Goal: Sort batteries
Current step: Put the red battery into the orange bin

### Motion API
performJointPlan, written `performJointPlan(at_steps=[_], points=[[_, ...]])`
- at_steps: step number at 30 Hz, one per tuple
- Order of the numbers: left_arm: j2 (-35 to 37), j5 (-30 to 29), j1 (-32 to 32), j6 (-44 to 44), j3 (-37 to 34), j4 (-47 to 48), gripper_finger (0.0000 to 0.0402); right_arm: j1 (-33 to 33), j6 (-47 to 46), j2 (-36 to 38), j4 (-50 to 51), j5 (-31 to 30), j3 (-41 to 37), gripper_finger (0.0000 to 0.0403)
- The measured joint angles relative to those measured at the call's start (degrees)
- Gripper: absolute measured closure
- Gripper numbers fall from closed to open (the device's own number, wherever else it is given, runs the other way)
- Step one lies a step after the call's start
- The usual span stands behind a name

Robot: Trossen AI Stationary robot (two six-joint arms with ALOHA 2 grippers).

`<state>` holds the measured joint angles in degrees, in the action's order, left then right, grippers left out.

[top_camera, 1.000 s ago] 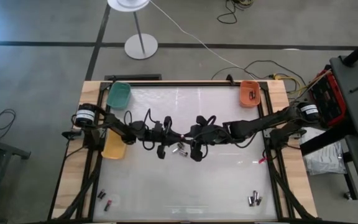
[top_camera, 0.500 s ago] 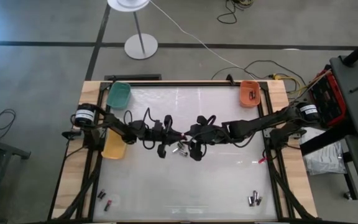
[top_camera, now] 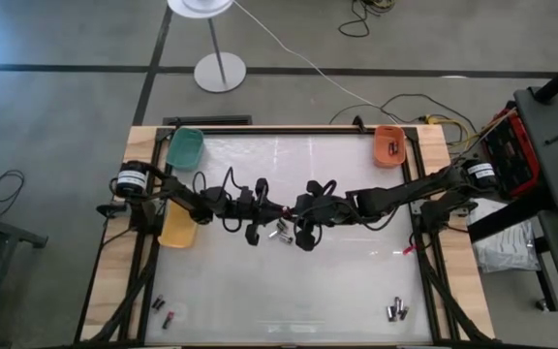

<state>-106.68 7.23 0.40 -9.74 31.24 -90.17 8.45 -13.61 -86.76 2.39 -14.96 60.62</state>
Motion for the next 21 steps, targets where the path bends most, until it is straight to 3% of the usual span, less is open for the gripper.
performJointPlan(at_steps=[9, 16, 21], points=[[0.0, 0.4, 0.0, 0.0, -0.1, 0.1, 0.0390, 0.0, 0.2, 0.4, -0.3, 0.0, 0.0, 0.0301], [0.0, 0.3, 0.0, 0.5, -0.2, 0.3, 0.0388, 0.0, 0.1, 0.4, -0.1, 0.2, 0.0, 0.0357], [0.3, 0.3, 0.1, 0.9, -0.9, 0.2, 0.0349, -0.4, 0.2, 0.9, 0.2, 0.7, 0.0, 0.0358]])
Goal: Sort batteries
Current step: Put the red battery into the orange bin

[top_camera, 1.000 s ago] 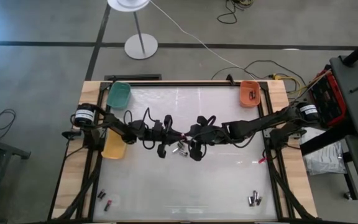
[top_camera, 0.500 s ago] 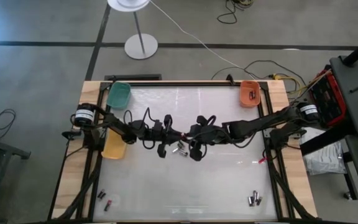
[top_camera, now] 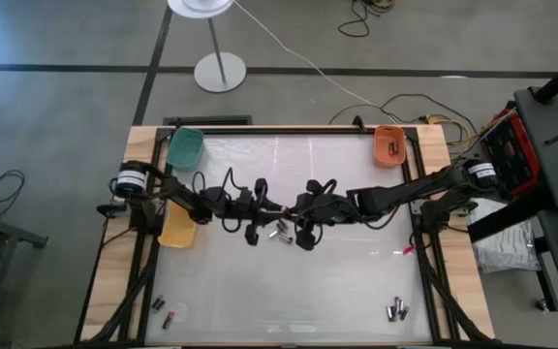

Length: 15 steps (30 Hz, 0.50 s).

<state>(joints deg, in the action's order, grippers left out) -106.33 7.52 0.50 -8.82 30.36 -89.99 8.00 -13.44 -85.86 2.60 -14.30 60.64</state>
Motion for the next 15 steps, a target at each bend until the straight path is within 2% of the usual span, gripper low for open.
performJointPlan(at_steps=[4, 8, 11, 15], points=[[3.2, 0.8, 0.3, 1.1, -3.1, 0.1, 0.0290, -1.1, -0.9, 2.3, 3.1, -0.2, 0.3, 0.0358], [9.2, 0.9, 0.5, 0.9, -10.5, 0.1, 0.0233, -5.2, -3.5, 5.8, 18.4, -0.8, 2.6, 0.0358], [14.5, 1.0, 0.0, -1.4, -17.0, 0.0, 0.0208, -11.3, -5.1, 7.7, 33.5, -5.0, 5.0, 0.0358], [19.1, 0.1, -2.0, -2.8, -22.9, 0.2, 0.0203, -24.6, -5.3, 6.8, 50.4, -8.3, 7.0, 0.0358]])
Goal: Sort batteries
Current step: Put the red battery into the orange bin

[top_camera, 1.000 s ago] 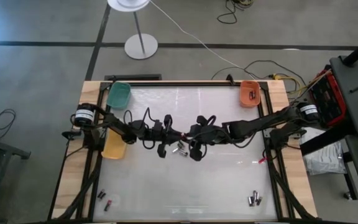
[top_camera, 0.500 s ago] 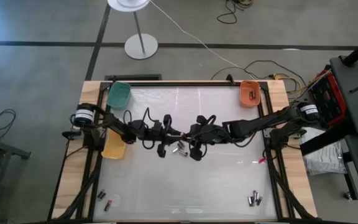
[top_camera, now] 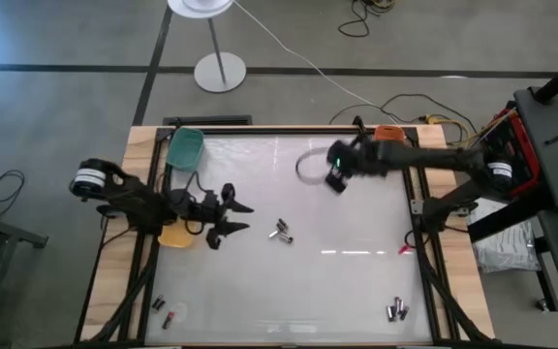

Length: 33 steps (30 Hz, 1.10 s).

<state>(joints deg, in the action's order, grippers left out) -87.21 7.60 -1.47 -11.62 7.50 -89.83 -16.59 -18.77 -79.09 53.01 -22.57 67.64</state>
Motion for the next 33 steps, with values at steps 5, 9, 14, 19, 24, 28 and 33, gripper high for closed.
performJointPlan(at_steps=[5, 9, 14, 19, 24, 28, 33], points=[[1.3, -2.0, -4.2, 0.8, -1.5, -0.1, 0.0213, -19.4, 0.0, -4.5, 10.6, 3.0, 0.1, 0.0358], [0.7, -2.1, -6.2, 1.0, -1.2, 0.0, 0.0220, -30.5, -0.7, -9.0, 13.4, 7.9, -0.2, 0.0358], [0.7, -2.2, -6.3, 0.7, -1.1, -0.2, 0.0226, -36.5, -0.7, -14.8, 13.3, 8.0, 1.4, 0.0358], [0.8, -2.1, -6.3, 0.6, -1.2, -0.1, 0.0226, -40.6, -1.9, -22.4, 16.6, 8.0, 4.7, 0.0358], [0.8, -2.1, -6.4, 0.0, -1.3, -0.1, 0.0226, -41.1, -5.8, -29.4, 20.7, 7.6, 10.8, 0.0358], [0.8, -1.4, -6.4, -0.5, -1.4, -0.1, 0.0226, -41.7, -10.6, -34.6, 26.7, 6.1, 15.1, 0.0358], [0.8, 1.0, -6.5, -1.5, -1.7, -0.1, 0.0226, -42.2, -17.2, -40.4, 36.7, 2.2, 18.2, 0.0358]])
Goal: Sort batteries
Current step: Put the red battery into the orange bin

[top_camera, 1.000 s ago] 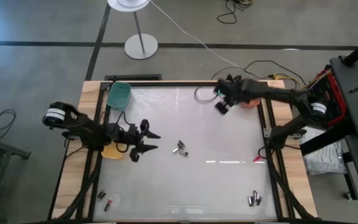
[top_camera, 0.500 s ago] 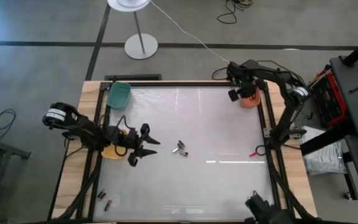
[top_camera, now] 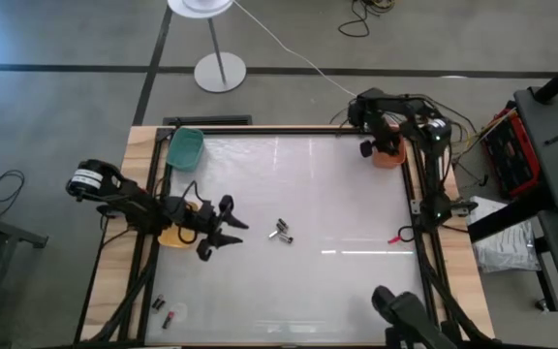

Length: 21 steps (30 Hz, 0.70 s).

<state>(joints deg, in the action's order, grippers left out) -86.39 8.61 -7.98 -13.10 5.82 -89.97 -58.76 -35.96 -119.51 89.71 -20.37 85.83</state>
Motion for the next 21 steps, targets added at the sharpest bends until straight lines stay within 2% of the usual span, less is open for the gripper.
performJointPlan(at_steps=[10, 21], points=[[0.0, 3.5, -0.2, -1.4, 0.0, 0.0, 0.0226, 0.0, -1.4, -5.3, -1.4, 0.4, 0.0, 0.0353], [0.0, 4.1, -0.2, -0.9, 0.0, 0.0, 0.0226, -0.1, 0.6, -5.3, -3.8, -0.2, -0.1, 0.0338]])
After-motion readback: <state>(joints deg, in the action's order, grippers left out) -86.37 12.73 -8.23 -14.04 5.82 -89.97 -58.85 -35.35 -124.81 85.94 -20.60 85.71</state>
